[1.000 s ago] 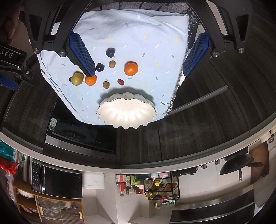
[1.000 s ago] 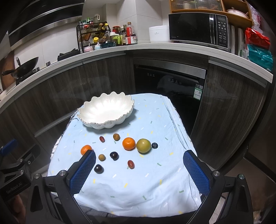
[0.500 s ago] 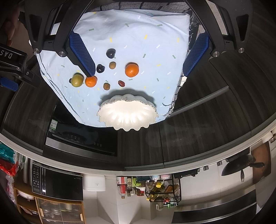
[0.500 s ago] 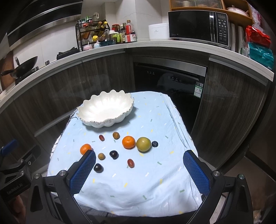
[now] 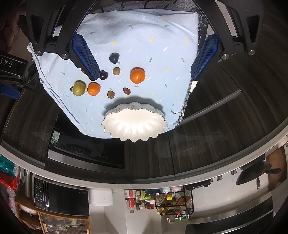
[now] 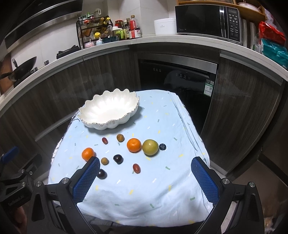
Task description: Organize fruits
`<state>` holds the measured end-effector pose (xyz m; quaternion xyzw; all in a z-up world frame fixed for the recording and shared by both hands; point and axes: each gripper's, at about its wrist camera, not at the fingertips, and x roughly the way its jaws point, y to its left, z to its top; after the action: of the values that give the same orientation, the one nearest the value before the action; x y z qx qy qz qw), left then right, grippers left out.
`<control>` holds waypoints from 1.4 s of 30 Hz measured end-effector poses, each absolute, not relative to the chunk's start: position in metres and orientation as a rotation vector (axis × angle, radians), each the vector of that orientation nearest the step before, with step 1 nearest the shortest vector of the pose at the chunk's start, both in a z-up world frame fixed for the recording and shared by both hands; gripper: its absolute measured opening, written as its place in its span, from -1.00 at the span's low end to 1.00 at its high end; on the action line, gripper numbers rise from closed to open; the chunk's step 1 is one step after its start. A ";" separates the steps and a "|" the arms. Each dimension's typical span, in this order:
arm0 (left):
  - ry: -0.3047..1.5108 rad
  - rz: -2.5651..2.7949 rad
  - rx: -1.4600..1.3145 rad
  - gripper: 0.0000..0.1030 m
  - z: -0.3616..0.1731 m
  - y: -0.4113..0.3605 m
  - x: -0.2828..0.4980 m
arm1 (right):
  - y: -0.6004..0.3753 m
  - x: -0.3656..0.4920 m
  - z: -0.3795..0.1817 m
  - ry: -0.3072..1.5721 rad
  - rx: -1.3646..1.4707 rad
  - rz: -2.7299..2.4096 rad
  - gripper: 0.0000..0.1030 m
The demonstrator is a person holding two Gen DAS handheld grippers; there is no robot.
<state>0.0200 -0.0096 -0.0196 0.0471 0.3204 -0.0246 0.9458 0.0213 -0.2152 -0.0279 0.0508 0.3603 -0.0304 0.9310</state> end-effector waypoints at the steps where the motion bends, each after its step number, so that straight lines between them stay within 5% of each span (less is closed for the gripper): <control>1: 0.655 -0.050 0.101 1.00 -0.020 -0.010 0.021 | -0.215 0.023 -0.028 0.737 0.101 -0.061 0.99; 36: 0.752 -0.149 0.212 0.99 -0.087 -0.043 0.078 | -0.204 0.083 -0.079 0.786 0.021 0.046 0.88; 42: 0.785 -0.197 0.224 0.87 -0.110 -0.050 0.085 | -0.200 0.091 -0.096 0.793 -0.012 0.052 0.88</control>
<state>0.0850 -0.0504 -0.1103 0.1088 0.3810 -0.0958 0.9131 0.0906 -0.1998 -0.0958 -0.0059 0.3862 0.0251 0.9221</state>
